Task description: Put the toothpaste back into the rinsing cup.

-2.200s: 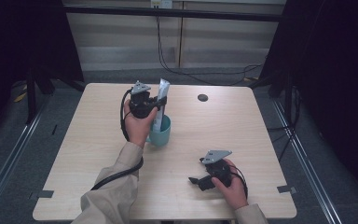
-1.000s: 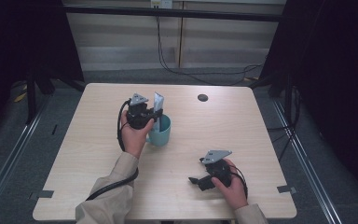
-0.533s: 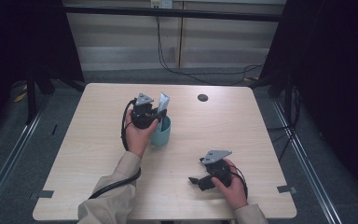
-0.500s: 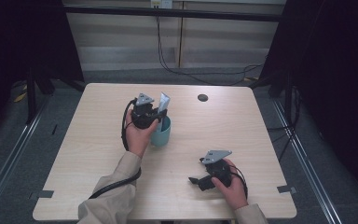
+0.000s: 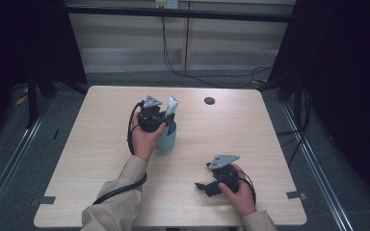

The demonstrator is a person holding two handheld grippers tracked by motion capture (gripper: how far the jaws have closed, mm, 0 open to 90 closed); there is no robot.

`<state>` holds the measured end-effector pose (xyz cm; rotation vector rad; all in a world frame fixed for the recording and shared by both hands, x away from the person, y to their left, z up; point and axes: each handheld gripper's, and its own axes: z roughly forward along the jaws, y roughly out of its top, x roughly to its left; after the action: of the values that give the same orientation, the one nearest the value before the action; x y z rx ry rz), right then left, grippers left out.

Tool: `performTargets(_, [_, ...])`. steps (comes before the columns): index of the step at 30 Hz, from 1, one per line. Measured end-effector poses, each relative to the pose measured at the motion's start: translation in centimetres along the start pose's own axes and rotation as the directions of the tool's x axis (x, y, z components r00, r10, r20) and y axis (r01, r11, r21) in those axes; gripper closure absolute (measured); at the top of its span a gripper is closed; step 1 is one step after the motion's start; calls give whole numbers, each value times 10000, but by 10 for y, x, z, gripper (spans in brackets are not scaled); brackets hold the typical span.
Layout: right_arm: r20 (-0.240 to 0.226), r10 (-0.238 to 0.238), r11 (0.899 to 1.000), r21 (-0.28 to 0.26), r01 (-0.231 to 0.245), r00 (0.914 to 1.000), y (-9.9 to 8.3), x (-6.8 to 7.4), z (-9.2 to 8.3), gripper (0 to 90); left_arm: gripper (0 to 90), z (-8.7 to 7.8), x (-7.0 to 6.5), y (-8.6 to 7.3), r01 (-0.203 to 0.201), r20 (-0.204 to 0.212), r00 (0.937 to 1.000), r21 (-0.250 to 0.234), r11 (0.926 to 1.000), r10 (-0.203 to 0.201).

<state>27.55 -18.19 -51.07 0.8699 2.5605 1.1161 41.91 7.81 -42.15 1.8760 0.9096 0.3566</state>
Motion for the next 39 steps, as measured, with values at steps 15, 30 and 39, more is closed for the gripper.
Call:
performTargets(15, [4, -12, 10000, 1, 12, 10000, 0, 0, 0, 124, 703, 3, -3, 2, -192, 34, 9998, 236, 9995, 192])
performTargets(30, [59, -29, 10000, 11, 28, 10000, 0, 0, 0, 124, 612, 3, -7, 6, -357, 56, 9994, 443, 9984, 355])
performTargets(39, [48, -34, 10000, 11, 34, 10000, 0, 0, 0, 124, 503, 0, -7, 8, -303, 120, 9995, 475, 9984, 298])
